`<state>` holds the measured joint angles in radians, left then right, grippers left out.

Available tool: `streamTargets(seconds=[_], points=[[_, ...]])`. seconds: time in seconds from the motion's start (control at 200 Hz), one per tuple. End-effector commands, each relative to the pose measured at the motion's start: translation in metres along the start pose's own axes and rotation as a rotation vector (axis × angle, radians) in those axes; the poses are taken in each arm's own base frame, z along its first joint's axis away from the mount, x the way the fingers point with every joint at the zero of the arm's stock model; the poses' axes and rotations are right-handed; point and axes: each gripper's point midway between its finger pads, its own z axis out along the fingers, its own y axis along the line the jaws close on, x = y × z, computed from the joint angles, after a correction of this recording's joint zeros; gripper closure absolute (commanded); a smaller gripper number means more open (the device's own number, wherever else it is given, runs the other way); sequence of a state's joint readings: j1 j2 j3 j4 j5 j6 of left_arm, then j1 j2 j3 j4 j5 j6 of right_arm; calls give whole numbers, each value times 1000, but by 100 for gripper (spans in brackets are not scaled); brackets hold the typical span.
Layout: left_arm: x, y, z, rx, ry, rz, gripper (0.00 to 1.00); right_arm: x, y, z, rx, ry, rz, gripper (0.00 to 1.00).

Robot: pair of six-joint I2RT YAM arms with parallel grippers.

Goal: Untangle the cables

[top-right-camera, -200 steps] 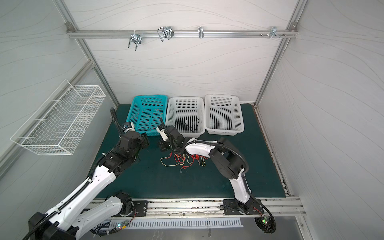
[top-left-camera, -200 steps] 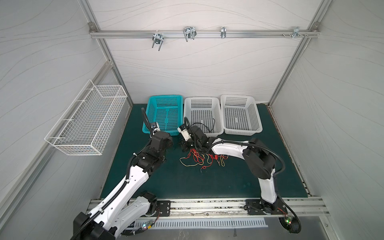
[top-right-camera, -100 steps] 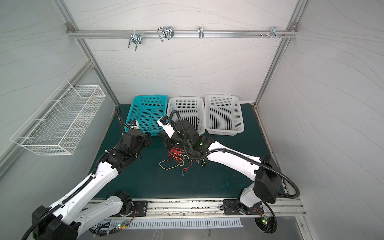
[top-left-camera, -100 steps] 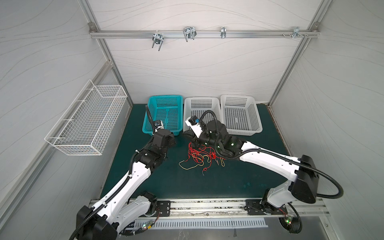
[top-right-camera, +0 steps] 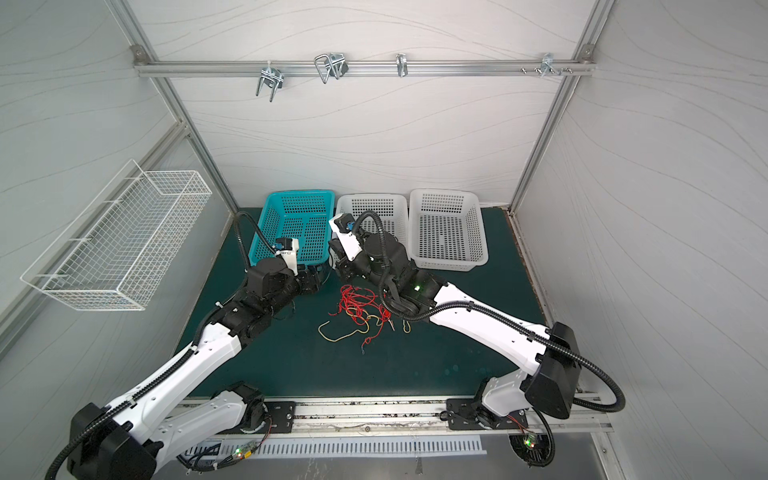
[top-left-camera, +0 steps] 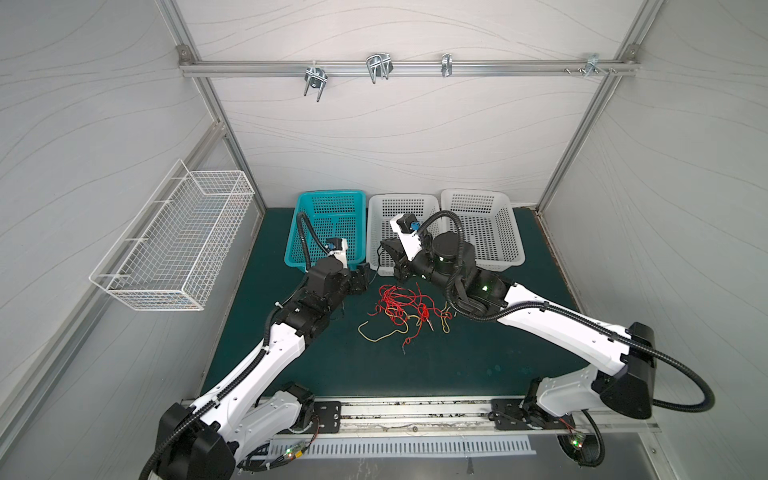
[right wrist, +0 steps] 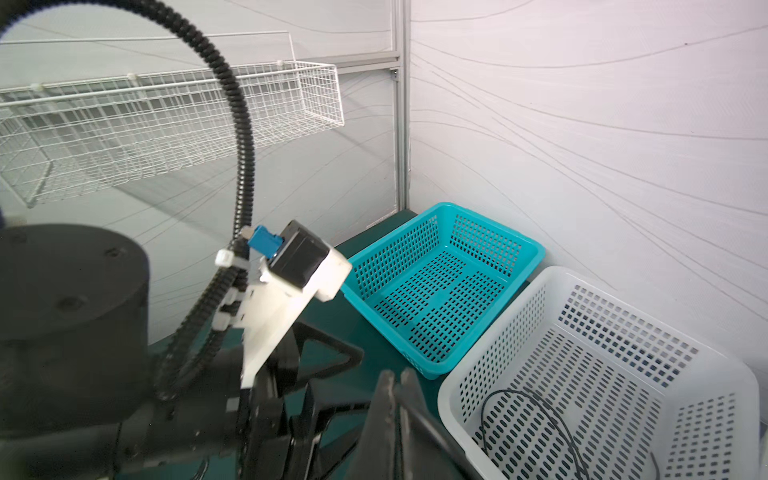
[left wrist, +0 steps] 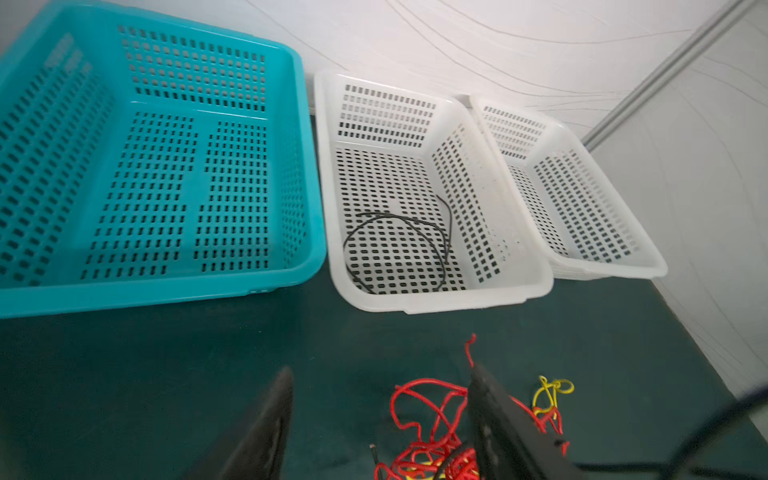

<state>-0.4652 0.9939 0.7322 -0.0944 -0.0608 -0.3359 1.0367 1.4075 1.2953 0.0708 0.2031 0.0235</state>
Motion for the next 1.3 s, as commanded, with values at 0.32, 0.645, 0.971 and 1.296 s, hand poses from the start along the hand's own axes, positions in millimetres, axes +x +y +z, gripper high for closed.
streamTargets(seconds=[0.32,0.645,0.971,1.296], points=[[1,-109,2,441,-6,195,29,-38,-4,-11,23,-100,42,100],[-8,-104,13,384,-53,181,32,-35,-1,-15,-26,-95,69,100],[-23,-120,22,416,-33,175,93,-9,-4,-7,-38,-29,99,100],[-37,-107,13,338,-80,160,100,65,-16,-9,-24,124,103,100]])
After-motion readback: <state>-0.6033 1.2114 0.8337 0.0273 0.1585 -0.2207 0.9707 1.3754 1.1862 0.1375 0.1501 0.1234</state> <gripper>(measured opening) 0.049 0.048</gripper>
